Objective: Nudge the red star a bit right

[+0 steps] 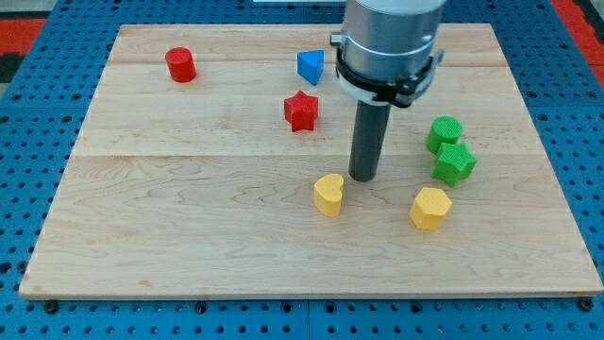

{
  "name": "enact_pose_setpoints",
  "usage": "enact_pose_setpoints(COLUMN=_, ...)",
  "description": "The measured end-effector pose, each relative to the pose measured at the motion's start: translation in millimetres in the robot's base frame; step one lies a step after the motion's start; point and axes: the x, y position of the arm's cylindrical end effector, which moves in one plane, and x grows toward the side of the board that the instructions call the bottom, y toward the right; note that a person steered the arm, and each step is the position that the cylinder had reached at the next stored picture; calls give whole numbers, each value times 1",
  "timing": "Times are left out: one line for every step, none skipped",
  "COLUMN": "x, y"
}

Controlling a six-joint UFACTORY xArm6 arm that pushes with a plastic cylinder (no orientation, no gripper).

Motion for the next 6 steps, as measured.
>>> enact_pose_setpoints(x=-16, y=0)
enact_pose_setpoints(x=-7, y=10)
enact_pose_setpoints(x=-3, y=13)
enact_pose_setpoints(x=-3, y=15)
enact_pose_setpoints(x=0, y=7)
enact_pose_setpoints(x=0, y=-21)
